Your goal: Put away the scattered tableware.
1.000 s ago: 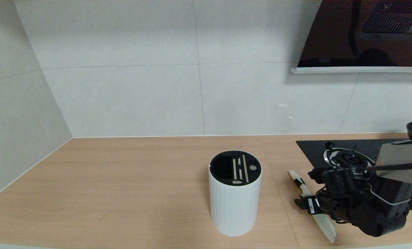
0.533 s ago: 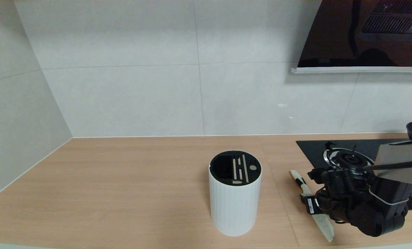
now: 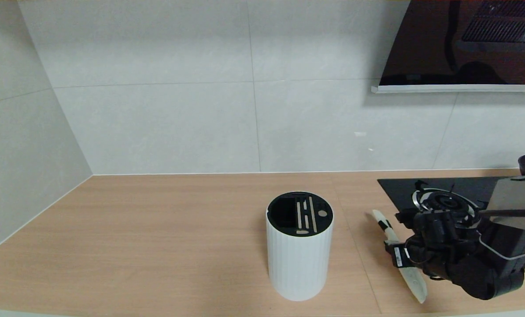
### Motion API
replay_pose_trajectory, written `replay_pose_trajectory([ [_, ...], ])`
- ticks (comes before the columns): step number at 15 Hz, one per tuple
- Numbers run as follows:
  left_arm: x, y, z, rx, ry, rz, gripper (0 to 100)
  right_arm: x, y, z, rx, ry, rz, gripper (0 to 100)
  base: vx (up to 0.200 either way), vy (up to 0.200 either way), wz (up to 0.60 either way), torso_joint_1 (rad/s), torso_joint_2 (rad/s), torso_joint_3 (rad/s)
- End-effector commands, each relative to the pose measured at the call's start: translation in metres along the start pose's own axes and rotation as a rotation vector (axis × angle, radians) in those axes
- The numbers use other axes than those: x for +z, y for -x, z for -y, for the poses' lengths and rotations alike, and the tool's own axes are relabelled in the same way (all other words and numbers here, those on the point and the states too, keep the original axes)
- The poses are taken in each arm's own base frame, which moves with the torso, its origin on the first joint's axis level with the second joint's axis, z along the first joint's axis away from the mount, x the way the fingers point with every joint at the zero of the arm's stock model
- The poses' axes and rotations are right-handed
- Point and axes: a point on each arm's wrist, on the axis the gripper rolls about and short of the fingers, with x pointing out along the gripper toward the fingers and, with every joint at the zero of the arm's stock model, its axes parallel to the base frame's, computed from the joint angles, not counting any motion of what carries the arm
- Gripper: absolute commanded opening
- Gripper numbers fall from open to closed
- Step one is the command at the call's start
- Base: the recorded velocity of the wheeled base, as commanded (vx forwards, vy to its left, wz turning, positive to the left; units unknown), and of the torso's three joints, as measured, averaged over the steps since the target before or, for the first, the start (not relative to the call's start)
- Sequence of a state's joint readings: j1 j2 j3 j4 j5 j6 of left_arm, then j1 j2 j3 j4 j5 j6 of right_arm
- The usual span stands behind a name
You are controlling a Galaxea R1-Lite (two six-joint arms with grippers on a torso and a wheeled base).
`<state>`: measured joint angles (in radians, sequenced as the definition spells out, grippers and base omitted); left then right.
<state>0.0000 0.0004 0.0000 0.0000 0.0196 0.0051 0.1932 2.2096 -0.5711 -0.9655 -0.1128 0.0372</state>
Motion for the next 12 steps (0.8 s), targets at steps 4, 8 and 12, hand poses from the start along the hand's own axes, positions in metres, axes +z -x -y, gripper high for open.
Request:
replay_pose_trajectory([
  [4, 0.001, 0.000, 0.000, 0.002, 0.005, 0.010, 100, 0.054, 0.075, 0.002, 0.024, -0.017, 0.230, 0, 0.000, 0.000, 0.00, 0.000, 0.00, 0.000],
  [8, 0.033, 0.009, 0.003, -0.166, 0.056, 0.087, 100, 0.080, 0.140, -0.010, 0.093, -0.002, 0.370, 0, 0.000, 0.000, 0.00, 0.000, 0.00, 0.000],
  [12, 0.117, -0.031, 0.010, -0.432, 0.091, -0.149, 100, 0.130, 0.192, -0.024, 0.169, 0.007, 0.509, 0, 0.000, 0.000, 0.00, 0.000, 0.00, 0.000],
])
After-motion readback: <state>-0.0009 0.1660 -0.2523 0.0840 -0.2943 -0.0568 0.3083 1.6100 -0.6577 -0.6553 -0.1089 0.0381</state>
